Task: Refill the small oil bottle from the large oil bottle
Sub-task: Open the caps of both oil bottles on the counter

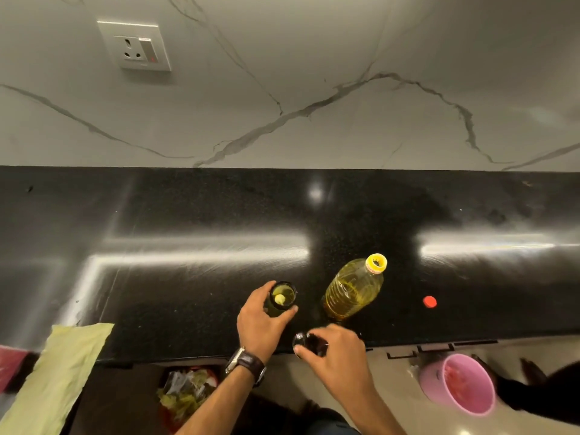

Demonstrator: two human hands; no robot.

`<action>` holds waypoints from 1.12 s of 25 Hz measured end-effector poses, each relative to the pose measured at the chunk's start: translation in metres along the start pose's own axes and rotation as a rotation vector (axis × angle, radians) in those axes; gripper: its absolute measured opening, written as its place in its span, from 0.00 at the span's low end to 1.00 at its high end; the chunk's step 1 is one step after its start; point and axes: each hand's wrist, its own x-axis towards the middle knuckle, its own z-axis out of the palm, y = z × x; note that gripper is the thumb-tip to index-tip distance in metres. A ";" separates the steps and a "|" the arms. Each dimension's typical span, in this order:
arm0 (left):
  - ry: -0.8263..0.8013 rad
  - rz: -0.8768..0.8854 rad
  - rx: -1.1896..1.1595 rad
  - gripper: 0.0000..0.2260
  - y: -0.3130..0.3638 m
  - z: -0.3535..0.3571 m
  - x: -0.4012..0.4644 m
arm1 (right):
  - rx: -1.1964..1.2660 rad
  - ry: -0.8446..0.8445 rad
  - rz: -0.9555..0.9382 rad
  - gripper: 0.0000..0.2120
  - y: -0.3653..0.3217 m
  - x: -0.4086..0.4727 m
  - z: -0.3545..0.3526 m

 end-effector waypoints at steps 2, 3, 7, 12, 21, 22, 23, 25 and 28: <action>0.002 0.000 -0.014 0.32 0.001 0.001 0.000 | 0.009 -0.066 0.146 0.18 0.040 -0.016 -0.005; 0.007 0.005 -0.017 0.32 0.002 0.002 -0.001 | 0.015 -0.075 0.213 0.16 0.061 -0.018 -0.012; 0.016 0.010 -0.010 0.33 -0.001 0.003 -0.001 | -0.038 0.098 0.397 0.13 0.130 0.002 -0.045; 0.018 0.002 -0.010 0.33 0.001 0.004 -0.002 | -0.025 0.244 0.468 0.15 0.171 0.051 -0.065; 0.012 -0.013 -0.035 0.32 0.007 0.002 -0.008 | -0.003 0.218 0.428 0.27 0.207 0.073 -0.052; 0.014 -0.015 -0.038 0.32 0.007 0.003 -0.009 | 0.004 0.229 0.426 0.31 0.210 0.071 -0.052; 0.016 -0.012 -0.040 0.32 0.007 0.004 -0.010 | 0.014 0.255 0.411 0.34 0.211 0.068 -0.050; 0.023 -0.007 -0.035 0.32 0.007 0.004 -0.011 | 0.135 0.287 0.321 0.40 0.203 0.060 -0.043; 0.039 -0.007 -0.038 0.32 0.007 0.004 -0.012 | 0.514 0.187 0.102 0.49 0.167 0.044 -0.024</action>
